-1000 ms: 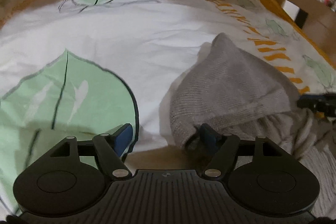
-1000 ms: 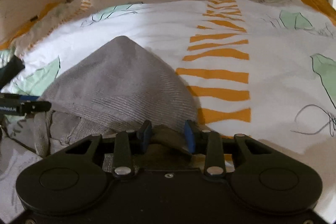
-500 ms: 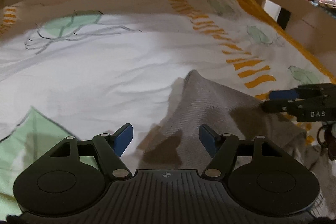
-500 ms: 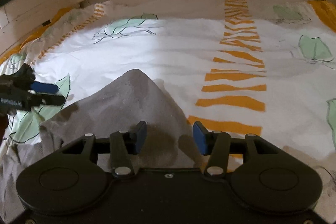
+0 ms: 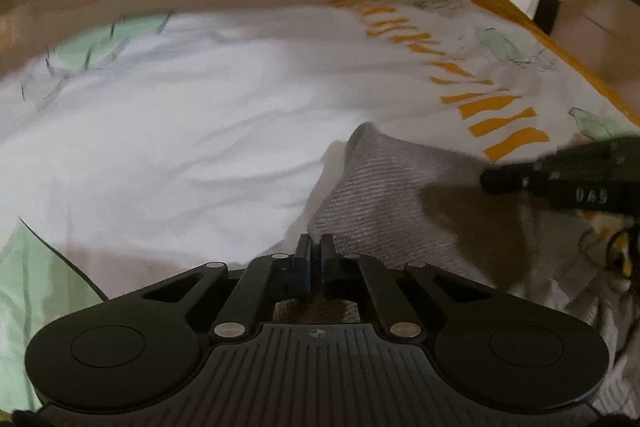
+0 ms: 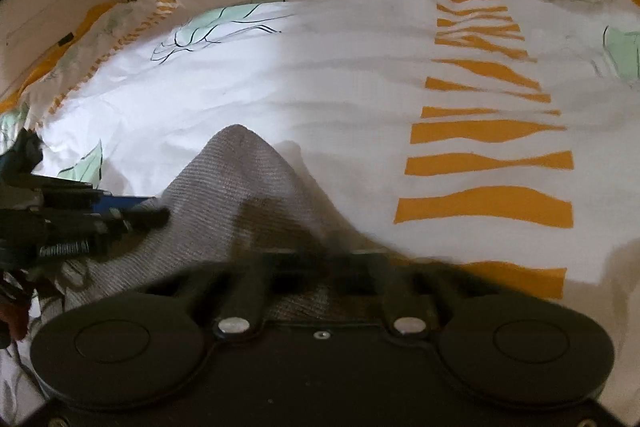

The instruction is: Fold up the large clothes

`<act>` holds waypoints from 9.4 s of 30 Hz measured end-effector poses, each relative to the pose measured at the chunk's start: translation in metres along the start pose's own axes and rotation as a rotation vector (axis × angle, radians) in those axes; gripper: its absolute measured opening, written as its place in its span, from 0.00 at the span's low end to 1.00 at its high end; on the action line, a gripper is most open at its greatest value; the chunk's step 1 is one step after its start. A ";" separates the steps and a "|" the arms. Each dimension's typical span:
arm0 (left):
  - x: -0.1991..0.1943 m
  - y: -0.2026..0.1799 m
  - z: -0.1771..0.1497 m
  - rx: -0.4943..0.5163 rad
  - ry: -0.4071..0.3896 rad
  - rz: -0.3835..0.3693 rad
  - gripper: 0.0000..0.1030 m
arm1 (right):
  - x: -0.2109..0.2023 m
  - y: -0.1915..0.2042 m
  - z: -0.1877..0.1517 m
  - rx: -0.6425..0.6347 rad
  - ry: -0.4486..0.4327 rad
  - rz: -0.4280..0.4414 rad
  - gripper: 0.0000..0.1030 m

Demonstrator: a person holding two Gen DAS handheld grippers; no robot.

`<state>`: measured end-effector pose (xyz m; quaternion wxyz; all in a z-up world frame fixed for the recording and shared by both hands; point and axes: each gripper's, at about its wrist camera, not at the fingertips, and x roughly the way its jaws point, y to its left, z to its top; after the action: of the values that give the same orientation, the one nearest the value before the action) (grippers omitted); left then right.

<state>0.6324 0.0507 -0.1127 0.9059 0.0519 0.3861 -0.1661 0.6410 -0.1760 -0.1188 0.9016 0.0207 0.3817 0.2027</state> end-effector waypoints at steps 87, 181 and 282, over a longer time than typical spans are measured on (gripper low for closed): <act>-0.178 0.007 -0.154 -0.364 -0.071 -0.155 0.61 | -0.218 0.171 -0.233 -0.134 -0.098 0.049 0.12; -0.344 -0.082 -0.349 -0.244 0.243 -0.093 0.99 | -0.389 0.067 -0.348 0.466 -0.020 -0.013 0.89; -0.375 -0.039 -0.348 -0.697 -0.048 -0.352 0.06 | -0.399 0.073 -0.360 0.521 0.061 0.340 0.22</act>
<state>0.1394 0.1894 -0.0847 0.8355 -0.3300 0.4012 -0.1791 0.1150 -0.3030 -0.0884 0.8073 0.3087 0.4386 0.2462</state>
